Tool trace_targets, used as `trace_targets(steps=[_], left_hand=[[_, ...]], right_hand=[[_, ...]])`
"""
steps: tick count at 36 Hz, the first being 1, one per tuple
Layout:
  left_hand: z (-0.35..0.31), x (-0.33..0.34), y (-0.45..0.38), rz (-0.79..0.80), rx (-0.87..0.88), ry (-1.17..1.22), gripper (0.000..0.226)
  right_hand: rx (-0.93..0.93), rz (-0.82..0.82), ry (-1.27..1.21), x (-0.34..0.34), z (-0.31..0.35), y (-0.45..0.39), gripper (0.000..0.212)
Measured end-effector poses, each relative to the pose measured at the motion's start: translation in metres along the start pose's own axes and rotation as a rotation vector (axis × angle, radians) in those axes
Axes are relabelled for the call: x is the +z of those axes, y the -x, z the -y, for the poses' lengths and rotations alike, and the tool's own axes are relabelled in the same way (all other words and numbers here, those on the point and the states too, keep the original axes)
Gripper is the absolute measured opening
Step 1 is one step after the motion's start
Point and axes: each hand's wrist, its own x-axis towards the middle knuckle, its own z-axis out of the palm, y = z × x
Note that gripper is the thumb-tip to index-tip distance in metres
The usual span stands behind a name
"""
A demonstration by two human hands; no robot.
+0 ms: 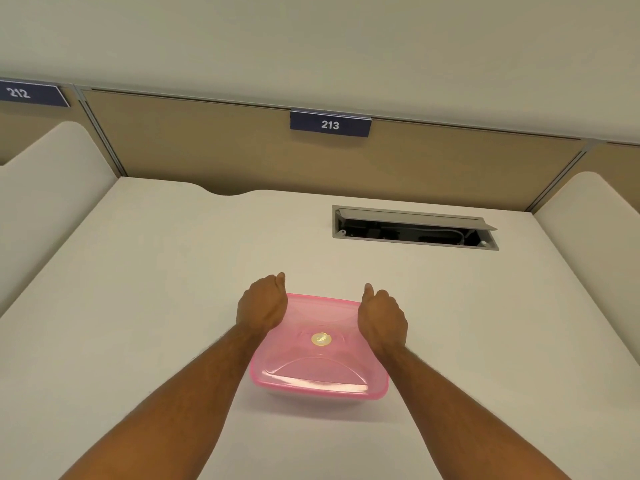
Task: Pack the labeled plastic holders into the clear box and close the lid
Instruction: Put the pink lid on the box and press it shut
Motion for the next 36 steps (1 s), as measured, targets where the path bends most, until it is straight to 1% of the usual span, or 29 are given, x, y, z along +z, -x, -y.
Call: trace_targets(steps=[3,6,12,15,18,21,26,31,33,36], left_hand=[[-0.003,-0.007,0.008,-0.073,0.002,-0.056,0.056],[-0.004,-0.013,0.016,-0.119,-0.003,-0.030,0.055],[0.004,-0.015,0.044,-0.171,0.013,0.046,0.046],[0.010,-0.009,0.066,-0.204,-0.022,0.107,0.050],[0.015,-0.003,0.090,-0.198,-0.044,0.090,0.055],[0.020,0.001,0.100,-0.157,-0.071,0.066,0.053],[0.021,0.001,0.097,-0.097,-0.079,0.080,0.041],[0.021,0.002,0.097,-0.102,-0.083,0.115,0.037],[0.021,0.001,0.096,-0.102,-0.076,0.066,0.033],[0.015,-0.003,0.089,-0.129,-0.033,-0.014,0.021]], right_hand=[[0.110,0.023,-0.075,-0.003,0.000,0.000,0.061],[0.128,0.024,-0.093,-0.007,0.000,0.002,0.065],[0.140,0.034,-0.195,-0.012,-0.003,0.013,0.061],[0.117,0.010,-0.245,-0.014,-0.007,0.023,0.054],[0.103,-0.046,-0.289,-0.014,-0.014,0.038,0.053],[0.082,-0.075,-0.266,-0.010,-0.017,0.059,0.057],[0.046,-0.060,-0.199,-0.007,-0.016,0.075,0.058],[0.023,-0.071,-0.123,-0.006,-0.013,0.074,0.059],[0.020,-0.074,-0.101,-0.006,-0.012,0.075,0.060],[0.007,-0.069,-0.076,-0.006,-0.011,0.074,0.065]])
